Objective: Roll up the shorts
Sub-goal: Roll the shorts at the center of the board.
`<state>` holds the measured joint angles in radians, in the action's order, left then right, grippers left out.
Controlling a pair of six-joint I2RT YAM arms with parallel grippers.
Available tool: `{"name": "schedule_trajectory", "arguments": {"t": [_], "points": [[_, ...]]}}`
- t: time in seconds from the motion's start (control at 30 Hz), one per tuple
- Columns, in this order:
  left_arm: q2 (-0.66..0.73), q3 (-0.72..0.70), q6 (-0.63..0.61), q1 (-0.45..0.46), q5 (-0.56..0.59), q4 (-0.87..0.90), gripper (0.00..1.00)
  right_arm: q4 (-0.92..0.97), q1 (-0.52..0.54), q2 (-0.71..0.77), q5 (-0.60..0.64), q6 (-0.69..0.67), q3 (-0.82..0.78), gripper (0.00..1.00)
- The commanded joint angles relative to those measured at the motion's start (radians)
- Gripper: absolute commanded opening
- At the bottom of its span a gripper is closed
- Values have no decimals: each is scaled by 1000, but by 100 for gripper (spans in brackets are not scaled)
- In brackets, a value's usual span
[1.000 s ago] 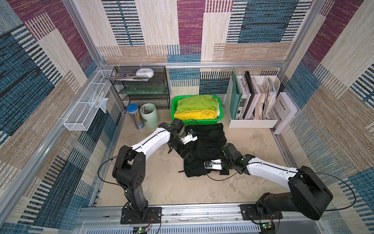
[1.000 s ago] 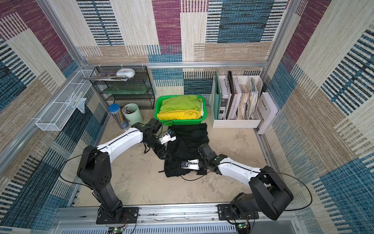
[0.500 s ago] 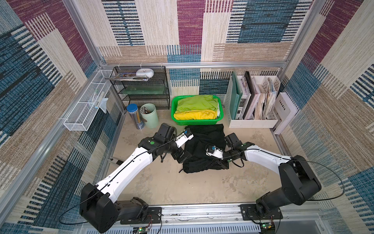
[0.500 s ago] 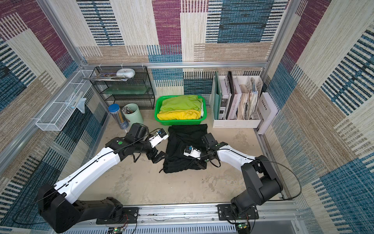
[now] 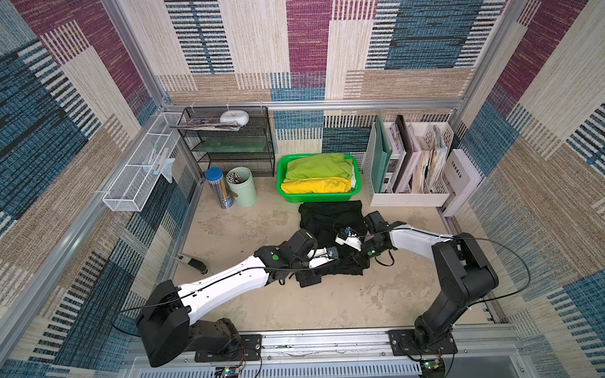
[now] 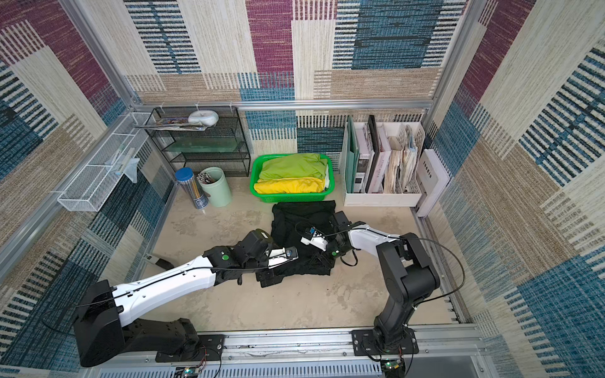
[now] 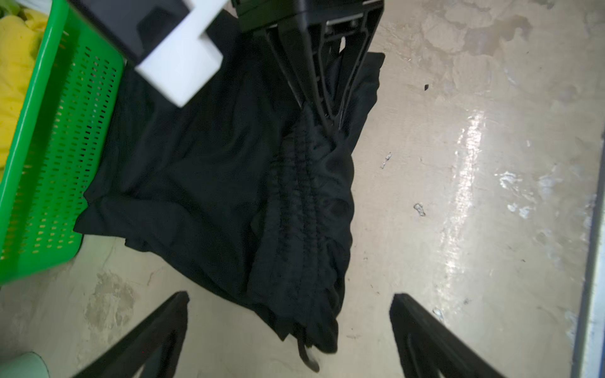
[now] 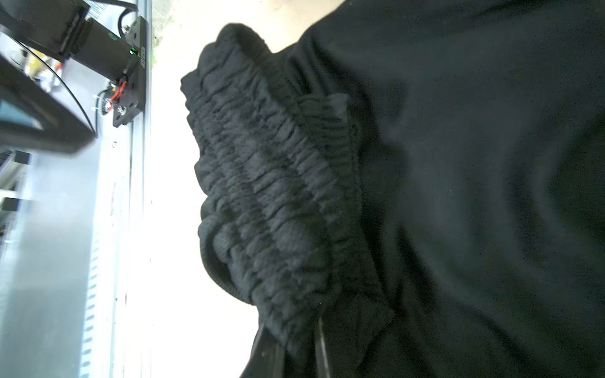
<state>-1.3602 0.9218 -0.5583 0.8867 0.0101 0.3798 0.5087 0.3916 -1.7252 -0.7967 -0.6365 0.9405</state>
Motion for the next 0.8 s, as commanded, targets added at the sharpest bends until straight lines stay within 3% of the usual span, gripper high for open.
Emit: {"name": "schedule_trajectory", "arguments": {"t": [0.0,0.5,0.57,0.63,0.7,0.77], "points": [[-41,-9,-42,24,76,-102,100,38,-2,-27,-42,8,16,0],[-304,10,-63,41,128,-271,96,6,-30,-63,-65,15,15,0],[-329,17,-56,38,118,-270,90,4,-29,-59,-61,14,13,0],[-353,31,-46,35,100,-250,77,-5,-30,-53,-54,18,11,0],[-369,44,-36,33,91,-223,53,-32,-32,-48,-38,40,3,0],[-368,43,-34,32,93,-215,34,-66,-37,-37,-18,62,-11,14]]}}
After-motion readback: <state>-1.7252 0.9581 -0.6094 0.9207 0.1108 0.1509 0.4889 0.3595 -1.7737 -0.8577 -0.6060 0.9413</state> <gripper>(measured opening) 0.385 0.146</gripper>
